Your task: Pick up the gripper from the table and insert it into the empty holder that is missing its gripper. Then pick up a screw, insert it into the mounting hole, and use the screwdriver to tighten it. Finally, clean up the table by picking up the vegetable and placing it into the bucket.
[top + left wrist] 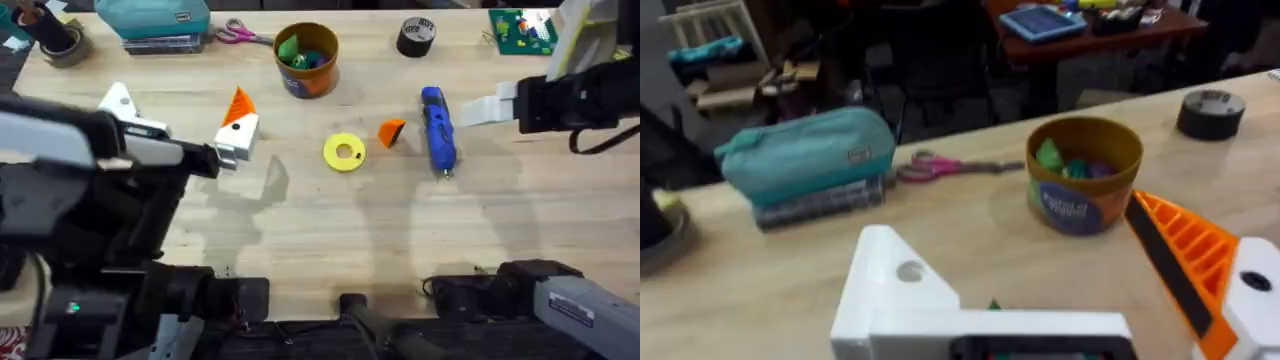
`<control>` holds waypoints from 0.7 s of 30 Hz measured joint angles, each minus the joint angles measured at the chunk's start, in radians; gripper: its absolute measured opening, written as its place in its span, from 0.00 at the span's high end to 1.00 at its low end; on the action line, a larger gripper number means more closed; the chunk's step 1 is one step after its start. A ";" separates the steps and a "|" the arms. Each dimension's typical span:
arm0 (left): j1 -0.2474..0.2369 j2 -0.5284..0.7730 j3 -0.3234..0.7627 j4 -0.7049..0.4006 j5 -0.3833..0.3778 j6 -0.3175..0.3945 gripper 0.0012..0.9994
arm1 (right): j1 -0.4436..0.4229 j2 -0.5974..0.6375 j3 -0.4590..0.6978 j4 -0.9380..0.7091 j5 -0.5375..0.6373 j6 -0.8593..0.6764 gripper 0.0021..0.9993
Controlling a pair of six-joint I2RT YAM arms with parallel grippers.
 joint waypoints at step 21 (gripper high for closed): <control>-0.011 -0.236 -0.275 0.378 0.613 -0.028 0.01 | 0.000 0.000 0.000 0.000 0.000 0.000 0.00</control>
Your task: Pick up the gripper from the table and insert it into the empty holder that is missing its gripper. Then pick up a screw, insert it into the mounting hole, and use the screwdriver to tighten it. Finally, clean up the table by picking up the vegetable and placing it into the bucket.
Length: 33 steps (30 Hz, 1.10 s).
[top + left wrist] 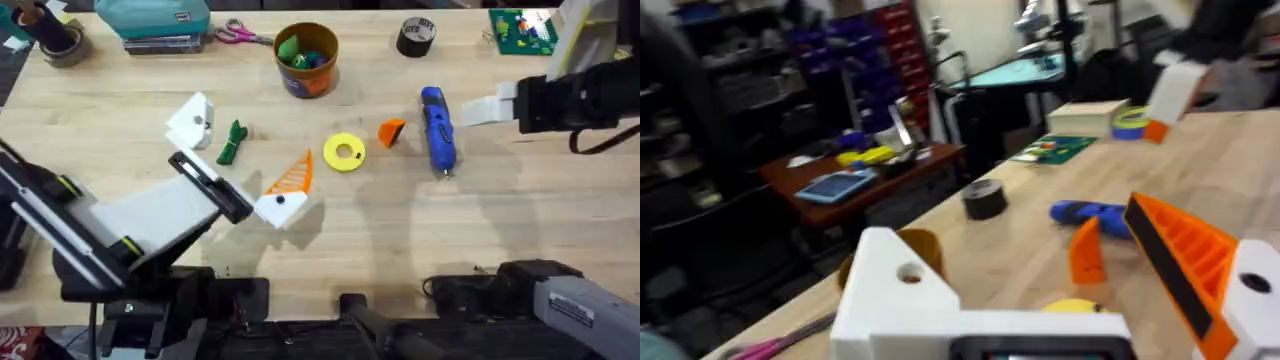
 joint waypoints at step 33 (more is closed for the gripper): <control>-0.004 -0.035 0.000 -0.413 0.420 -0.077 0.01 | 0.000 0.000 0.000 0.000 0.000 0.000 0.00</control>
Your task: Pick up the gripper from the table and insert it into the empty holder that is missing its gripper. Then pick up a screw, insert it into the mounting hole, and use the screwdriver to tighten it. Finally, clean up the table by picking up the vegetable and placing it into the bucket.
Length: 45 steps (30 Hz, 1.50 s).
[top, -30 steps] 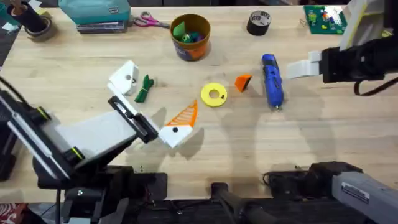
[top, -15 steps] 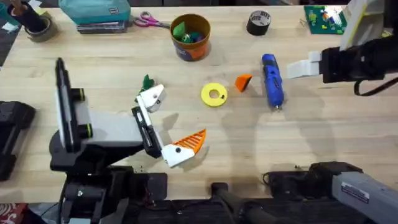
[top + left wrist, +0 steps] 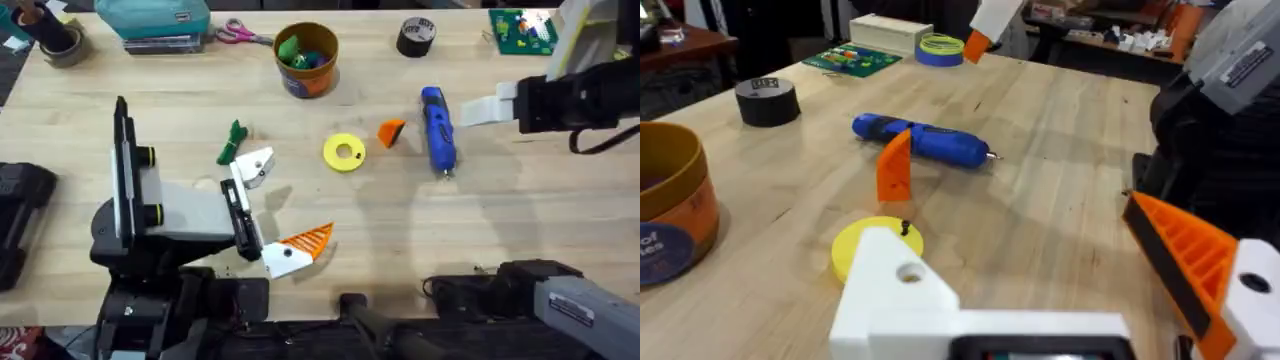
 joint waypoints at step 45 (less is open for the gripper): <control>0.000 0.000 0.000 -0.003 0.016 0.023 0.01 | 0.000 0.000 0.000 0.020 -0.001 0.000 0.00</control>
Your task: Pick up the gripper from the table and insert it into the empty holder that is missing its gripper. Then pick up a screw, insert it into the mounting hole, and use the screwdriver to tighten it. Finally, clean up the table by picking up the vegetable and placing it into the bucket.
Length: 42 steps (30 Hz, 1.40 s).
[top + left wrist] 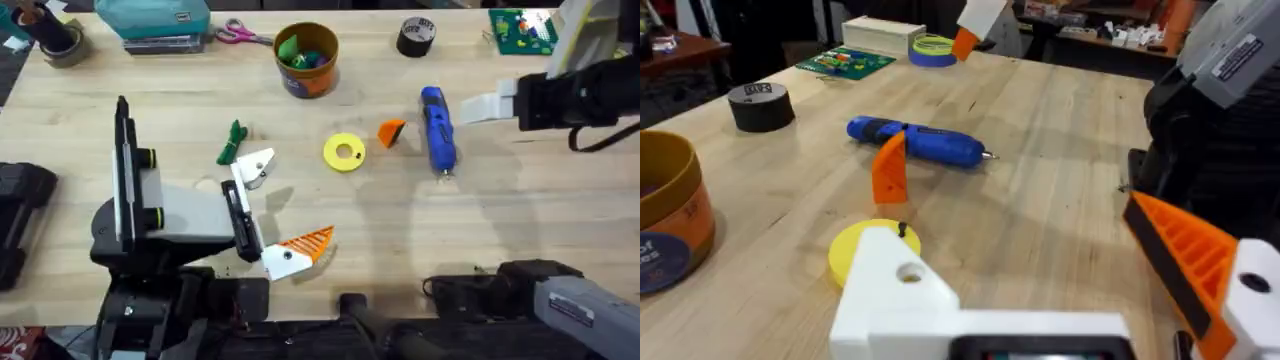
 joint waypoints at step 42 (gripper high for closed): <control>0.000 0.000 0.000 -0.002 0.007 0.000 0.01 | 0.374 0.381 0.332 -0.225 0.009 -0.043 0.00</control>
